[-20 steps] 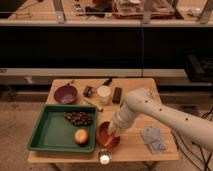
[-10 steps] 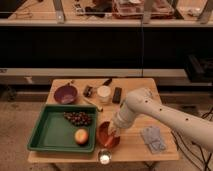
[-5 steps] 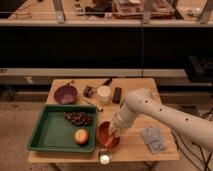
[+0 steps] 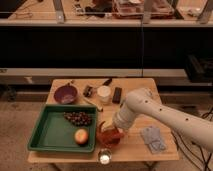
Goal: Place pepper in red bowl
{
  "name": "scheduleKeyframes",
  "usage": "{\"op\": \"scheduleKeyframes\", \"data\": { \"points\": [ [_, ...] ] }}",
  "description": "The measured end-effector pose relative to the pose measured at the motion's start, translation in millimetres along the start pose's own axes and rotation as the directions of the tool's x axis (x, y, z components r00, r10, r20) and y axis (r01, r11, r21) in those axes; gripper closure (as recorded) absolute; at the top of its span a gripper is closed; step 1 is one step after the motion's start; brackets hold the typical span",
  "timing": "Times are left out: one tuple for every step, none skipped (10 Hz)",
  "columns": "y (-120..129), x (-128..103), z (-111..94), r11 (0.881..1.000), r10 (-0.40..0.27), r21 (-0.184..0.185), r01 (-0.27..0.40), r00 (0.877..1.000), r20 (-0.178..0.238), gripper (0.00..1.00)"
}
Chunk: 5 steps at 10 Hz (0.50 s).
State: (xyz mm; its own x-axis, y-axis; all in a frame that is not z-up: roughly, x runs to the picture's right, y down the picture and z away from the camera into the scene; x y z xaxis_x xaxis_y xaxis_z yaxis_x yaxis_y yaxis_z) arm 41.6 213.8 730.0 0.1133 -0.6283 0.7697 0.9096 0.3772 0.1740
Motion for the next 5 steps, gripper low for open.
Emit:
{"op": "scheduleKeyframes", "data": {
  "points": [
    [0,0,0,1.000,0.000,0.000,0.000,1.000,0.000,0.20],
    [0,0,0,1.000,0.000,0.000,0.000,1.000,0.000,0.20],
    [-2,0,-4,1.000,0.001,0.001,-0.001,1.000,-0.001,0.20],
    [-4,-2,-11,1.000,0.000,-0.001,0.000,1.000,0.000,0.20],
    [-9,-4,-23,1.000,0.000,-0.002,0.000,1.000,-0.001,0.20]
  ]
}}
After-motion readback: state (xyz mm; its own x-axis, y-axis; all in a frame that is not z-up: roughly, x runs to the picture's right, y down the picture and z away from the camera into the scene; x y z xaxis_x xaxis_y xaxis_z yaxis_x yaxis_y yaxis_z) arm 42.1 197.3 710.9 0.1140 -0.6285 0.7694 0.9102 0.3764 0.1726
